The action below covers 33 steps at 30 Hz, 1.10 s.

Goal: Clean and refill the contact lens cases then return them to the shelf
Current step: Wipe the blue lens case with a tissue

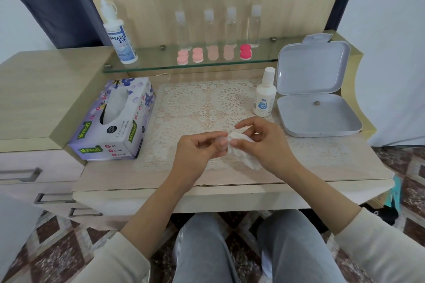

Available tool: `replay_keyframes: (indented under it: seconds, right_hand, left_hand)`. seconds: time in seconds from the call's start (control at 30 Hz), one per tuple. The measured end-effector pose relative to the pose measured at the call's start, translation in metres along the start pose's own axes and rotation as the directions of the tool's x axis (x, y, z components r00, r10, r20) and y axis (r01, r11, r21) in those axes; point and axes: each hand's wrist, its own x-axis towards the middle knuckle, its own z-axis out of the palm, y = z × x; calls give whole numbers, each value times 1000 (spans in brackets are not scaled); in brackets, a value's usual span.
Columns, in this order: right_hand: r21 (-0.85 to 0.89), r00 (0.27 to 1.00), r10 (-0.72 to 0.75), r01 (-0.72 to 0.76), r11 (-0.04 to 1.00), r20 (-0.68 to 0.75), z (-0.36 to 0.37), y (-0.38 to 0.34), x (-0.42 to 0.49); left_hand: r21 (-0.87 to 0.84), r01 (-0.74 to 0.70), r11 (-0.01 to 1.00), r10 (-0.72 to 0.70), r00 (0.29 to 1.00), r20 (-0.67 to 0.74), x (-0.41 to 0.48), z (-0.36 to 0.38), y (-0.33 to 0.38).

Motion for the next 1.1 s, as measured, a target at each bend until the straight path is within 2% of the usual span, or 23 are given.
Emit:
replay_keyframes:
  seconds: [0.17,0.43,0.7,1.0,1.1]
  right_hand:
    - [6,999,23,-22,1000,-43,1,0,3]
    - [122,993,13,-27,992,117,-9,1,0]
    - [8,996,23,-22,1000,-90,4,2,1]
    - [157,996,44,-56,986,75,-7,3,2]
    - [116,998,32,-37,993,50,-3,5,1]
  left_hand:
    - [30,-1,1000,1,1000,7,1,1,0]
    - [-26,41,999,-42,998,-38,4,-1,3]
    - [23,30,999,-30,999,-11,2,6,3]
    - [-6,69,998,-69,997,-39,6,-2,3]
    - [-12,81,997,-82,996,-38,8,-3,3]
